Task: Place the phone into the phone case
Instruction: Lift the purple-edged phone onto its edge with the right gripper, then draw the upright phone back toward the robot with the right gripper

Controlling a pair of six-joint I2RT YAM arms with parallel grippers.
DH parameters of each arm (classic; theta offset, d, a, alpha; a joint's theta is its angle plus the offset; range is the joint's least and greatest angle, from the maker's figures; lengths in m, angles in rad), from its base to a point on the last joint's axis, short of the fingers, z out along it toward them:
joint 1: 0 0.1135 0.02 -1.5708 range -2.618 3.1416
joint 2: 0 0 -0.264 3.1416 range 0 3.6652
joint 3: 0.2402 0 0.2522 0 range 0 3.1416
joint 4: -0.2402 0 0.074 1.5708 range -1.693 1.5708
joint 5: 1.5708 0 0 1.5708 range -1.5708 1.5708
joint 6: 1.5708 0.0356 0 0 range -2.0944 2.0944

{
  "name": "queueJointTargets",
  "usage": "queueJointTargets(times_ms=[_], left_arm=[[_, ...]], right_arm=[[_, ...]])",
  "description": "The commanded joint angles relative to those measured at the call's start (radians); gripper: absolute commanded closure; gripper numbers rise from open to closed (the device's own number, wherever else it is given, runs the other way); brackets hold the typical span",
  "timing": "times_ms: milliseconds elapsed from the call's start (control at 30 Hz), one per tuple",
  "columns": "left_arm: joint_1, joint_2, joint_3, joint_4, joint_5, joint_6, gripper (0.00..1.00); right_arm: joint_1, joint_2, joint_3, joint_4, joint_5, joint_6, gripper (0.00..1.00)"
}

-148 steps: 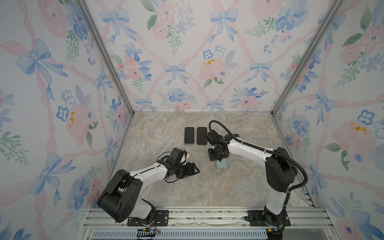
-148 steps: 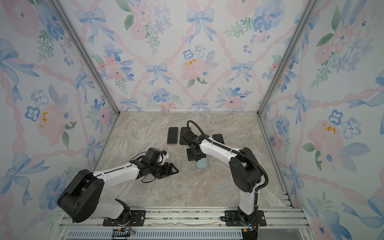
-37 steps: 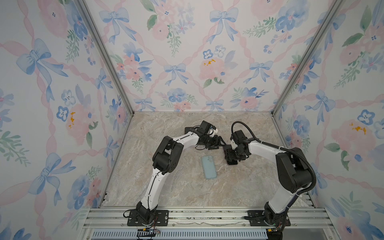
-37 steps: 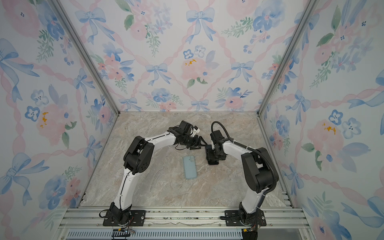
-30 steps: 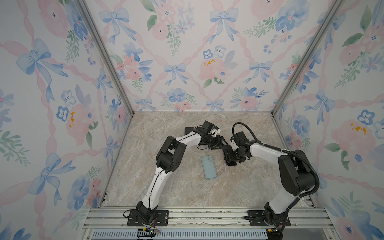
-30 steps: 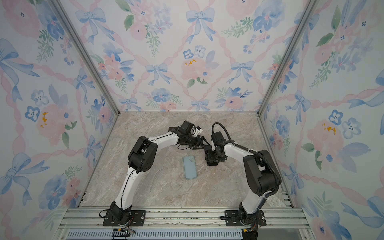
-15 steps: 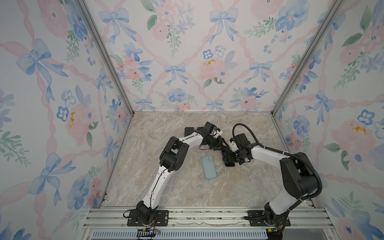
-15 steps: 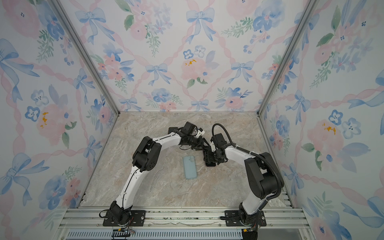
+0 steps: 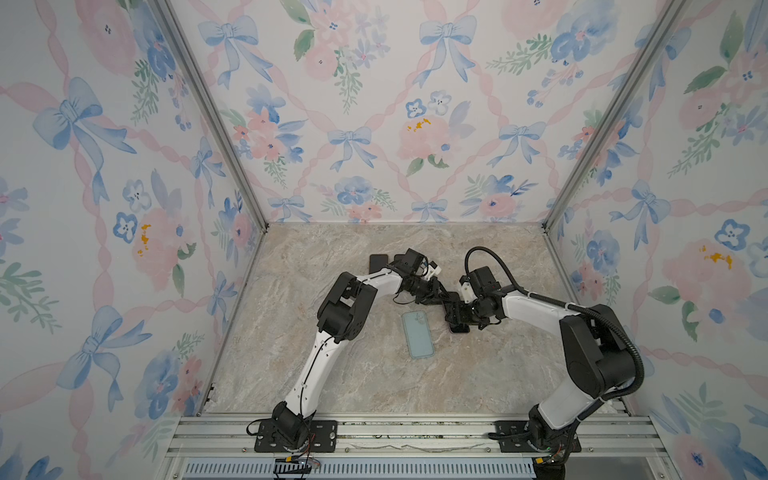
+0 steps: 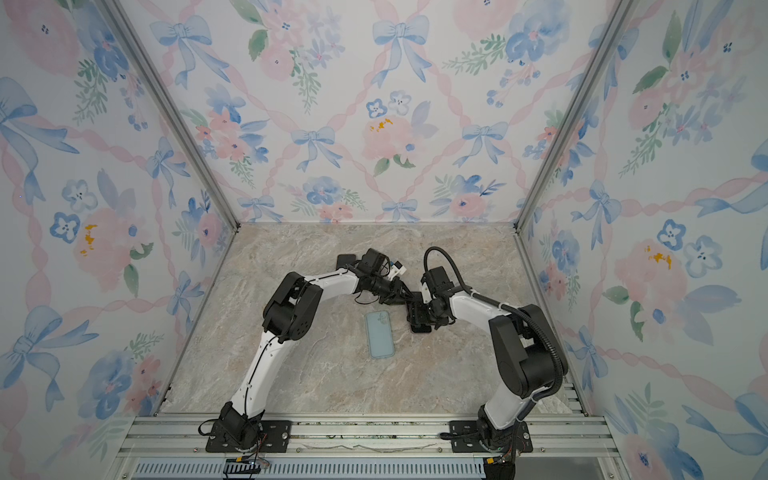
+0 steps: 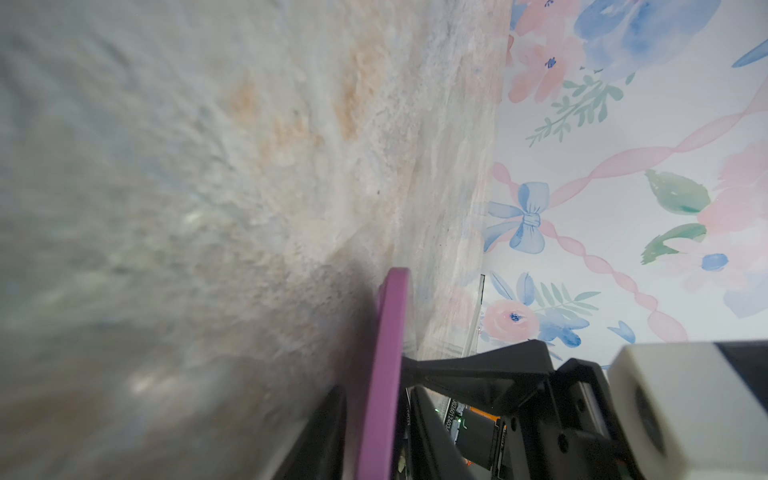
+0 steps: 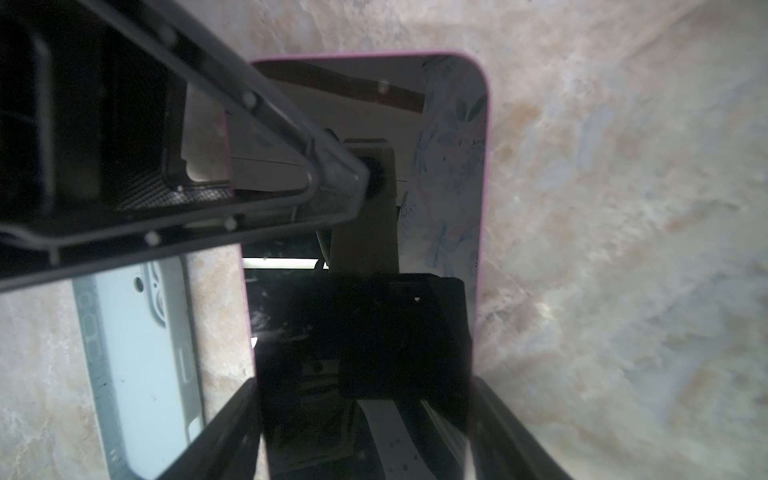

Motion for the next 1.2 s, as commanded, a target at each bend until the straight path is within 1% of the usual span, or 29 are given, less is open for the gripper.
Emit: queueJointTargets(times_ms=[0,133,200,333,367,433,500,533,600,667,767,867,967,1100,1167], left_arm=[[0.011,-0.036,-0.03,0.022,0.01,-0.007,0.76],[0.014,-0.05,-0.064,0.076,0.02,-0.036,0.83],[0.017,-0.057,-0.088,0.117,0.028,-0.059,0.85],[0.019,-0.072,-0.14,0.218,0.039,-0.12,0.87],[0.019,-0.074,-0.152,0.242,0.04,-0.135,0.88],[0.019,-0.082,-0.173,0.284,0.04,-0.164,0.9],[0.019,-0.094,-0.198,0.331,0.034,-0.199,0.92],[0.019,-0.103,-0.207,0.342,0.026,-0.211,0.93],[0.019,-0.133,-0.236,0.376,0.0,-0.245,0.95],[0.02,-0.166,-0.289,0.486,-0.019,-0.33,0.96],[0.02,-0.202,-0.349,0.608,-0.043,-0.428,0.97],[0.025,-0.234,-0.407,0.729,-0.065,-0.516,0.97],[0.031,-0.259,-0.468,0.865,-0.083,-0.607,0.98],[0.039,-0.276,-0.527,1.005,-0.108,-0.699,0.98],[0.04,-0.282,-0.54,1.038,-0.114,-0.726,0.98]], right_arm=[[0.006,0.025,-0.011,-0.021,-0.03,-0.001,0.4],[0.007,0.018,-0.004,-0.024,-0.03,-0.009,0.38],[0.007,0.011,0.005,-0.031,-0.03,-0.012,0.34],[0.008,-0.02,0.033,-0.057,-0.017,0.0,0.18],[0.009,-0.051,0.041,-0.063,-0.012,0.012,0.15],[0.017,-0.094,0.054,-0.075,0.005,0.051,0.1],[0.023,-0.156,0.048,-0.076,0.036,0.131,0.08],[0.027,-0.203,0.021,-0.053,0.05,0.203,0.08],[0.023,-0.301,-0.073,0.036,0.047,0.392,0.09],[0.021,-0.415,-0.191,0.165,0.023,0.567,0.13],[0.009,-0.552,-0.305,0.254,0.021,0.739,0.19],[-0.005,-0.672,-0.399,0.321,0.017,0.869,0.21],[-0.019,-0.767,-0.492,0.397,0.017,0.972,0.23],[-0.041,-0.846,-0.59,0.501,0.0,1.08,0.25],[-0.04,-0.862,-0.627,0.563,-0.002,1.119,0.25]])
